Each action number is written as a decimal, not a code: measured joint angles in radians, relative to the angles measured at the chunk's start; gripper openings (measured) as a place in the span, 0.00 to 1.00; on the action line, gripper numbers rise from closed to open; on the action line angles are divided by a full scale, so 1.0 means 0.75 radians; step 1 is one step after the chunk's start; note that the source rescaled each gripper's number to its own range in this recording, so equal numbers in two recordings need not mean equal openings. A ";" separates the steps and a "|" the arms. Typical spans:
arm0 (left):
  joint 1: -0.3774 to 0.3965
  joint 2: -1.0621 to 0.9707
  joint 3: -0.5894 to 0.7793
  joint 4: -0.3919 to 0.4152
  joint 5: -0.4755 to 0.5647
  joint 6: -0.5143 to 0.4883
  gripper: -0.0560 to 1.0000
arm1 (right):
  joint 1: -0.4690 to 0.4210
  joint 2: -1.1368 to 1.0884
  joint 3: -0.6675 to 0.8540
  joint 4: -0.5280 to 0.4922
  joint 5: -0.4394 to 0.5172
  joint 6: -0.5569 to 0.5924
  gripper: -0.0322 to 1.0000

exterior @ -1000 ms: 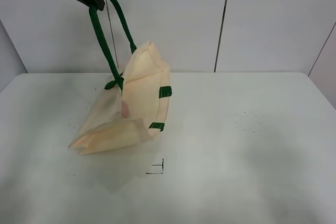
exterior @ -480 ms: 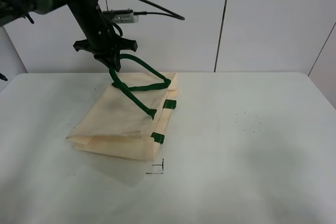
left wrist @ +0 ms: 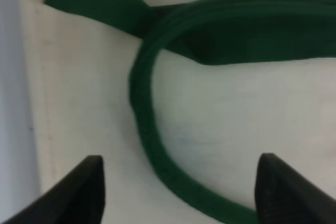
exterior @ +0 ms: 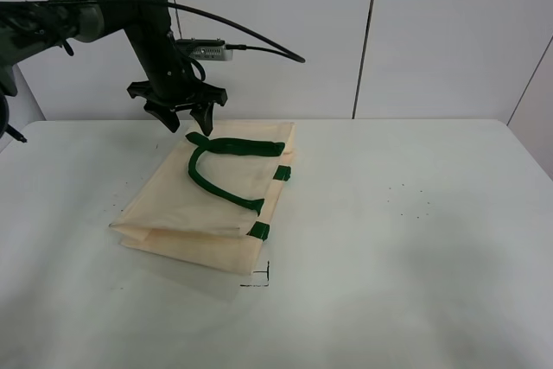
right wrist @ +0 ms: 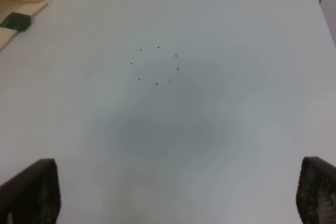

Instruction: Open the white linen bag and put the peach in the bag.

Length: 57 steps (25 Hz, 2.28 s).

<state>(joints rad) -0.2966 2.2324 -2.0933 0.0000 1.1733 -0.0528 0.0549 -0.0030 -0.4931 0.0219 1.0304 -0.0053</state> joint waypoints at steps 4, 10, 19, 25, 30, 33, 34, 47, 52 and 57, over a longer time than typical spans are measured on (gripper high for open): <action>0.027 0.000 0.000 0.052 0.000 -0.019 1.00 | 0.000 0.000 0.000 0.000 0.000 0.000 1.00; 0.201 0.000 0.000 0.060 0.007 -0.017 1.00 | 0.000 0.000 0.000 0.000 0.000 -0.001 1.00; 0.362 -0.031 0.027 0.047 0.008 -0.015 1.00 | 0.000 0.000 0.000 0.000 0.000 -0.001 1.00; 0.362 -0.279 0.319 0.033 0.008 -0.014 1.00 | 0.000 0.000 0.000 0.000 0.000 -0.001 1.00; 0.332 -0.579 0.637 0.035 0.008 -0.010 1.00 | 0.000 0.000 0.000 0.000 0.000 -0.001 1.00; 0.288 -0.797 0.848 0.035 0.008 -0.010 1.00 | 0.000 0.000 0.000 0.000 0.000 -0.001 1.00; 0.274 -0.878 0.925 0.035 0.008 -0.010 1.00 | 0.000 0.000 0.000 0.000 0.000 -0.001 1.00; 0.222 -1.844 1.827 0.065 -0.081 -0.009 1.00 | 0.000 0.000 0.000 0.000 0.000 -0.001 1.00; 0.222 -2.194 2.059 0.060 -0.123 -0.005 1.00 | 0.000 0.000 0.000 0.000 0.000 -0.001 1.00; 0.222 -2.487 2.124 0.055 -0.156 0.033 1.00 | 0.000 0.000 0.000 0.000 0.000 -0.001 1.00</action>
<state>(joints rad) -0.1300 0.3670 -0.5000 0.0414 1.0563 -0.0281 0.0549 -0.0030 -0.4931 0.0219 1.0304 -0.0062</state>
